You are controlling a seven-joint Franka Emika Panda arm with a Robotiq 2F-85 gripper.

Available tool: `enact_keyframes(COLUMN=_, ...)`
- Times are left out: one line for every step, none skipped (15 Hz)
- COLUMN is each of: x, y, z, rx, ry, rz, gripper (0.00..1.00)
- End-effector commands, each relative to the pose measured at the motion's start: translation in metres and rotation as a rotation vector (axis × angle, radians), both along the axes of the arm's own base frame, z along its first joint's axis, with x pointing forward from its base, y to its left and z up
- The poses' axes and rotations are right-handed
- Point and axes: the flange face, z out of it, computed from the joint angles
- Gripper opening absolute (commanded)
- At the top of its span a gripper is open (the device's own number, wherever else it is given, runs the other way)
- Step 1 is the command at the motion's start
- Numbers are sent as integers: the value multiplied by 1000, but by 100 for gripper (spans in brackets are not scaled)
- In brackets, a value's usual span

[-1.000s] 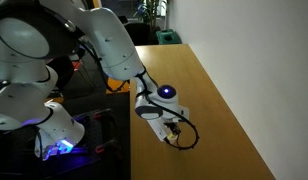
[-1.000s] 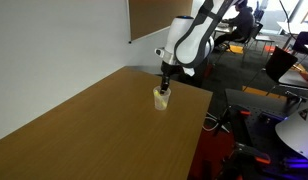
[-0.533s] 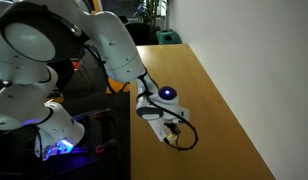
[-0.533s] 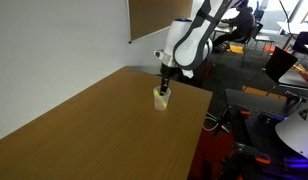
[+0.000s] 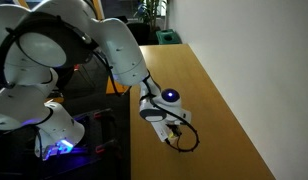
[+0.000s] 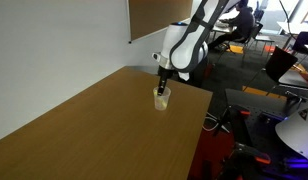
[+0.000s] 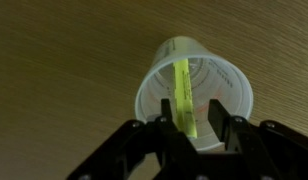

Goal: Remove the marker from the cup.

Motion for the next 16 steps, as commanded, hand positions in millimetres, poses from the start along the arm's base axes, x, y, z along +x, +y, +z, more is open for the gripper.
enact_keyframes(x=11, y=-3, z=-7, rx=1, ry=13, rz=-25, gripper=43)
enact_keyframes(x=12, y=-3, z=-9, rx=2, ry=14, rz=-25, gripper=33)
enact_keyframes(x=13, y=-4, z=-11, rx=3, ry=15, rz=-28, gripper=18)
enact_keyframes(x=14, y=-3, z=-12, rx=6, ry=16, rz=-32, gripper=15)
enact_keyframes(x=14, y=-3, z=-13, rx=7, ry=15, rz=-31, gripper=8)
enact_keyframes(x=14, y=-3, z=-13, rx=7, ry=15, rz=-29, gripper=0)
enact_keyframes(x=13, y=-3, z=-12, rx=7, ry=11, rz=-27, gripper=3)
enact_keyframes(x=13, y=-3, z=-11, rx=7, ry=8, rz=-27, gripper=5)
enact_keyframes(x=12, y=-2, z=-10, rx=6, ry=6, rz=-26, gripper=5)
enact_keyframes(x=10, y=-2, z=-8, rx=7, ry=4, rz=-25, gripper=5)
enact_keyframes(x=7, y=-1, z=-6, rx=7, ry=2, rz=-28, gripper=5)
enact_keyframes(x=4, y=0, z=-2, rx=7, ry=-2, rz=-31, gripper=5)
enact_keyframes(x=2, y=1, z=0, rx=8, ry=-7, rz=-28, gripper=5)
enact_keyframes(x=-1, y=3, z=3, rx=5, ry=-16, rz=-30, gripper=5)
enact_keyframes(x=-4, y=4, z=6, rx=1, ry=-25, rz=-34, gripper=5)
enact_keyframes(x=-7, y=5, z=10, rx=-3, ry=-36, rz=-34, gripper=5)
